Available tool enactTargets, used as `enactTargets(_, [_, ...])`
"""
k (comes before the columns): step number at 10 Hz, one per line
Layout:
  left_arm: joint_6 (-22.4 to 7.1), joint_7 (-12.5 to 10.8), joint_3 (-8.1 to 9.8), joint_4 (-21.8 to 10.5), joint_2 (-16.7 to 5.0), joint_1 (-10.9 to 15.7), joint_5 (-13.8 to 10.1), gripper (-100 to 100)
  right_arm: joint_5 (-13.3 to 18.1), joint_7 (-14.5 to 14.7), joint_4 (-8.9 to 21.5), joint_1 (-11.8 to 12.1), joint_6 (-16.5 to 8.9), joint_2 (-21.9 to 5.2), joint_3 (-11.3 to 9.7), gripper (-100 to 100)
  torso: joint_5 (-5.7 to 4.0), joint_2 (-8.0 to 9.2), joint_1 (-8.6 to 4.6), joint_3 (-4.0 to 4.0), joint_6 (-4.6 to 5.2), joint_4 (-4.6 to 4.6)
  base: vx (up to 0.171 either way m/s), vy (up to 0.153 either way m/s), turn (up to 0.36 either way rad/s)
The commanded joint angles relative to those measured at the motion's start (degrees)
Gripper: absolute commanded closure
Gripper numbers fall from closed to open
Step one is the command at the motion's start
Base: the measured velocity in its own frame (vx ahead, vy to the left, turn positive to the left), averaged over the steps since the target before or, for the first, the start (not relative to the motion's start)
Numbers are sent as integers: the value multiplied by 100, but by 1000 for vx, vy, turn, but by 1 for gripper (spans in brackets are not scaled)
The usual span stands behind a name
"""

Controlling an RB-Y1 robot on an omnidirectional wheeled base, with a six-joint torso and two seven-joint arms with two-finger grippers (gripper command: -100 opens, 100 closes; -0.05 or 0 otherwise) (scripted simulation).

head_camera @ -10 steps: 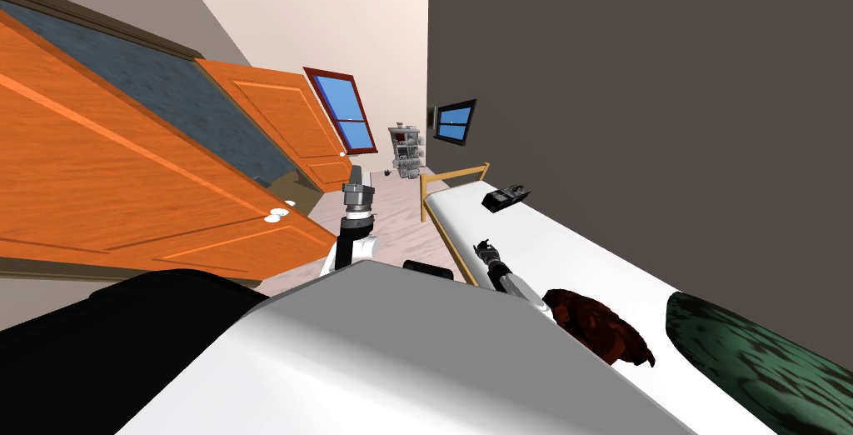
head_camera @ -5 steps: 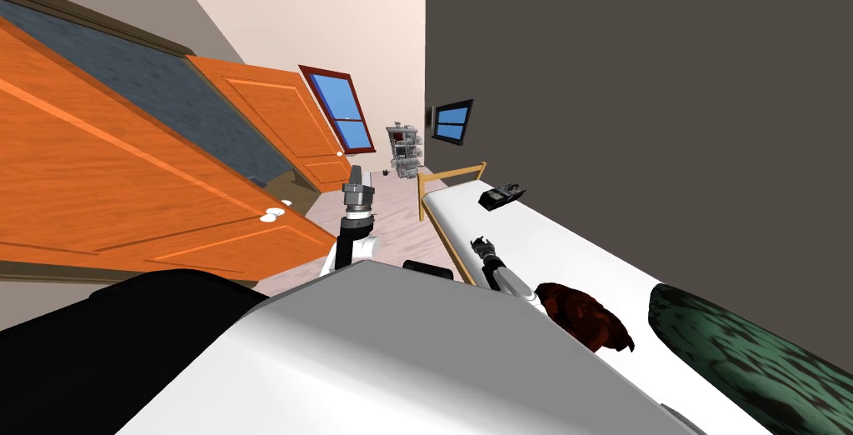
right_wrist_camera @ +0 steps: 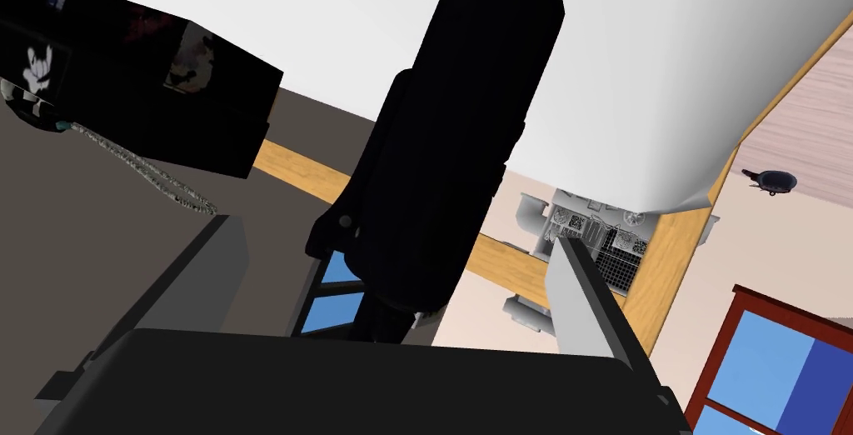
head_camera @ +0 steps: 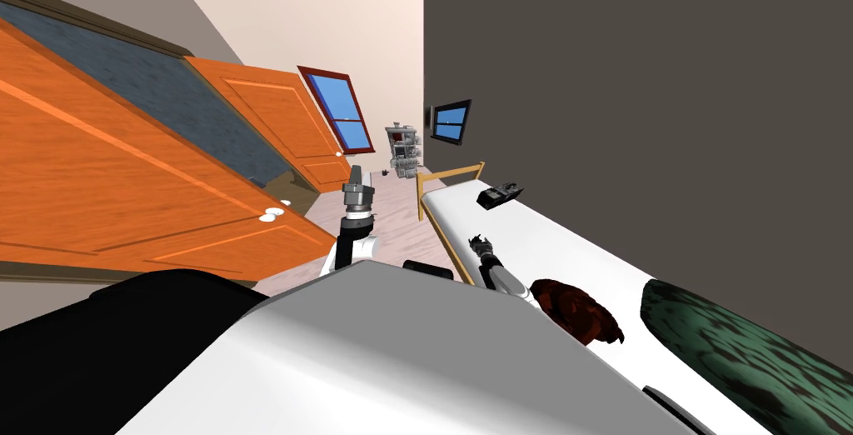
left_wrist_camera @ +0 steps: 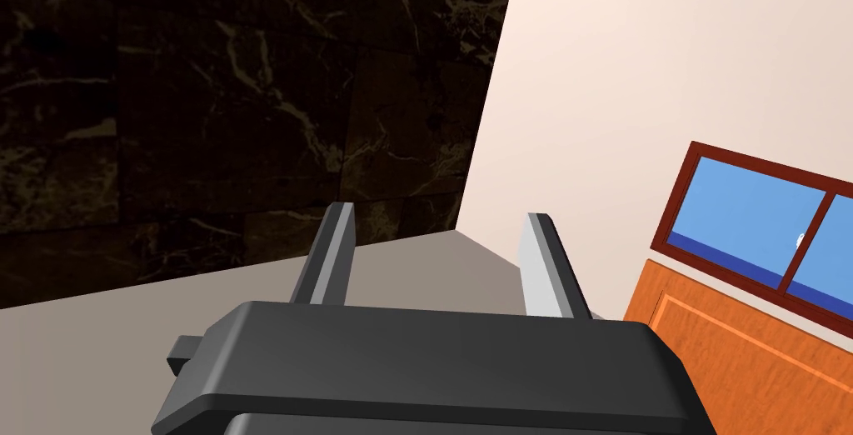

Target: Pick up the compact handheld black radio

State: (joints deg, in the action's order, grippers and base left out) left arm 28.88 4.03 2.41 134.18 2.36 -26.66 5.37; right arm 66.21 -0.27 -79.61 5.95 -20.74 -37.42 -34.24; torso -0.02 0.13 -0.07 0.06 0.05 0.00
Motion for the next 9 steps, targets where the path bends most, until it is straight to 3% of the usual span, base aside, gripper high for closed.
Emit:
enactTargets(1, [0,0,0,0,0,0,0,0,82,-222,31,-8,-21,20,-24,-100,0,0,0,0,0,0,-3,-11,1])
enactTargets(2, [0,0,0,0,0,0,0,0,333,-417,13,-247,-311,-88,-307,-100,1,-3,6,-2,0,-1,-18,-46,-45])
enactTargets(3, [0,0,0,0,0,0,0,0,438,-536,13,-247,-443,-88,-469,-100,0,-1,-4,-1,0,0,-24,-57,-17])
enactTargets(5, [0,0,0,0,0,0,0,0,438,-781,13,-247,-443,-88,-469,-100,0,0,-2,0,0,0,-9,-18,2])
enactTargets(6, [0,0,0,0,0,0,0,0,429,-705,15,-246,-439,-86,-460,-100,2,-3,7,-2,0,-1,0,0,0])
enactTargets(7, [0,0,0,0,0,0,0,0,429,-728,15,-247,-442,-87,-462,100,3,-4,11,-2,0,-1,0,0,0])
enactTargets(9, [0,0,0,0,0,0,0,0,430,-727,10,-250,-442,-86,-459,100,1,-7,8,-6,0,-5,0,0,0])
